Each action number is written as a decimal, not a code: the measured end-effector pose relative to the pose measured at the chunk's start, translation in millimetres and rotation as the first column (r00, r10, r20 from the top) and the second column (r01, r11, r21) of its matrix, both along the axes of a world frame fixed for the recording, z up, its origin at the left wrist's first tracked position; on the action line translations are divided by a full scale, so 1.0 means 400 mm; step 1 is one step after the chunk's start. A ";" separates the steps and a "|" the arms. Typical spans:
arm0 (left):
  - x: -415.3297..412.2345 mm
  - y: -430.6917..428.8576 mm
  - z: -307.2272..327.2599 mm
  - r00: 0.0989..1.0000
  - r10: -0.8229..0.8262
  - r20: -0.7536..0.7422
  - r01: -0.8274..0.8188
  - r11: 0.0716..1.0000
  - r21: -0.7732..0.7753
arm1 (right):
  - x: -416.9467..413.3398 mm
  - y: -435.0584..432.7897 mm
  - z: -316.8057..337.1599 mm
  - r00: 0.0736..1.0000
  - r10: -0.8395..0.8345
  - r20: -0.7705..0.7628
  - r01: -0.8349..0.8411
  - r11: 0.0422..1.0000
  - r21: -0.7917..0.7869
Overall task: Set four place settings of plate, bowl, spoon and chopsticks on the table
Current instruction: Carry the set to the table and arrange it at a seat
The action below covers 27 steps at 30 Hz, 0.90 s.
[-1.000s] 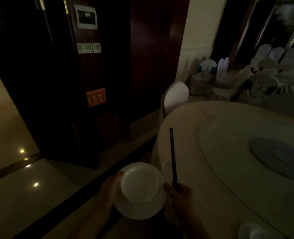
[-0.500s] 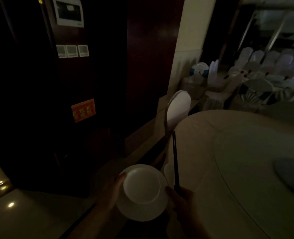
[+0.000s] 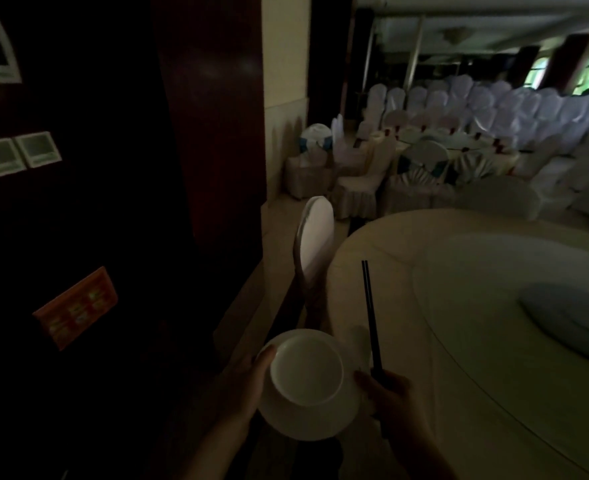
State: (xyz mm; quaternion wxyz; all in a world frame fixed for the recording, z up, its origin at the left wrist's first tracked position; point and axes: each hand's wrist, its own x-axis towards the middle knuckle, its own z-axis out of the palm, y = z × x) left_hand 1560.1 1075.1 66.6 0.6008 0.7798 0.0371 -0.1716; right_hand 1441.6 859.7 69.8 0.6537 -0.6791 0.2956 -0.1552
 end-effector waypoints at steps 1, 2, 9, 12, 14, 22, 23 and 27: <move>0.045 -0.016 0.001 1.000 -0.014 -0.005 0.014 1.000 -0.024 | 0.040 -0.011 -0.007 1.000 -0.010 -0.001 0.010 1.000 0.003; 0.090 -0.037 0.002 1.000 -0.023 -0.006 0.023 0.999 -0.036 | 0.081 -0.022 -0.012 1.000 -0.016 0.000 0.016 1.000 0.002; 0.490 -0.238 -0.011 0.998 -0.054 0.014 0.056 0.993 -0.108 | 0.452 -0.174 -0.079 0.991 -0.135 -0.014 0.135 0.990 0.029; 0.667 -0.337 0.009 0.995 -0.091 0.039 0.094 0.993 -0.071 | 0.616 -0.268 -0.083 0.987 -0.160 -0.022 0.161 0.987 0.028; 0.778 -0.404 0.025 0.988 -0.146 0.053 0.148 0.988 -0.048 | 0.717 -0.325 -0.077 0.982 -0.189 -0.023 0.190 0.981 0.044; 1.175 -0.683 0.009 0.931 -0.363 0.045 0.362 0.931 0.034 | 1.005 -0.502 -0.057 0.927 -0.375 0.011 0.372 0.923 0.092; 1.217 -0.723 0.003 0.918 -0.395 0.047 0.392 0.918 0.054 | 1.031 -0.522 -0.060 0.912 -0.409 0.013 0.406 0.909 0.089; 1.366 -0.893 -0.022 0.837 -0.546 0.027 0.544 0.836 0.072 | 1.129 -0.602 -0.094 0.832 -0.555 0.012 0.553 0.830 0.075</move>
